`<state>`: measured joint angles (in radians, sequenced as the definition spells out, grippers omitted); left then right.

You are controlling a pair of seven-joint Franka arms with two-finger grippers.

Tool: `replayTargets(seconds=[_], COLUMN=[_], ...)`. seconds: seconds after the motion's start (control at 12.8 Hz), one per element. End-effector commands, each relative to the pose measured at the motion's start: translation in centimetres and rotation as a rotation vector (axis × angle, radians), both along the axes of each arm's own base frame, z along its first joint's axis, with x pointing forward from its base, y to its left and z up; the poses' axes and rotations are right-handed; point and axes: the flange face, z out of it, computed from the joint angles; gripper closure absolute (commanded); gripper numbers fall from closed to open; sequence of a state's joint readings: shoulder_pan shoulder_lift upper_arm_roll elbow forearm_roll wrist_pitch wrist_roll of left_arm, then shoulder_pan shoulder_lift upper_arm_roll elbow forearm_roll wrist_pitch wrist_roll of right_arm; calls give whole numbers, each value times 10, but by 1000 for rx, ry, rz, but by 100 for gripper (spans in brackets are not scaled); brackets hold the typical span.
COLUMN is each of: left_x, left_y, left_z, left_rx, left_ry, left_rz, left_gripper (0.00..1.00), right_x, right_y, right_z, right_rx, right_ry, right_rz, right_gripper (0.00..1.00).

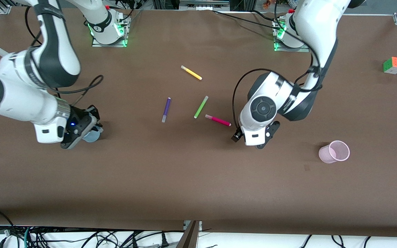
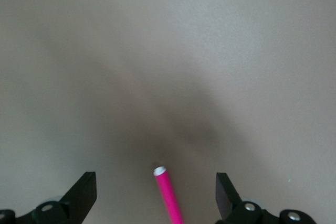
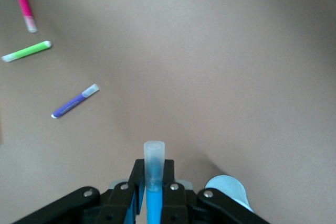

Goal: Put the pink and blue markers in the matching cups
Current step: 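Carry the blue marker to the blue cup while the left gripper reaches the pink marker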

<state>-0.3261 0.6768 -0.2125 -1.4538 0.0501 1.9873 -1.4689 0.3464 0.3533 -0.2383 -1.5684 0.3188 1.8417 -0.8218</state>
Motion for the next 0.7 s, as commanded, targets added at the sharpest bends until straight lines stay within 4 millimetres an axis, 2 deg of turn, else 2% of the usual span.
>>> replayTargets(seconds=[0.0,0.16,0.31,0.39,0.47,0.55,0.62], left_x=[3,-1,1,-3,-15,-22,-23], left_y=[-9,-17,-29,-37,-57,-67,-68], left_z=[4,-17,-23,-36,-49,-57,-58], left_rx=[-7,11,-28,-32,-27,-25,-24], left_ry=[-15,3,-51,-50,-46,-49,-50], left_rz=[71,130,204,223,218,210,207], left_gripper=[0,0,0,0,0,0,0], right_x=[-8,-12,-13,-11,-8,-5,-3], right_y=[-28,-52,-79,-95,-104,-110,-112], right_z=[15,21,16,12,-4,-16,-25], right_rx=[87,136,150,193,238,282,309], right_ry=[27,37,20,-5,-17,-39,-51], right_rz=[59,99,183,224,276,329,365], right_gripper=[92,92,92,92,92,92,92])
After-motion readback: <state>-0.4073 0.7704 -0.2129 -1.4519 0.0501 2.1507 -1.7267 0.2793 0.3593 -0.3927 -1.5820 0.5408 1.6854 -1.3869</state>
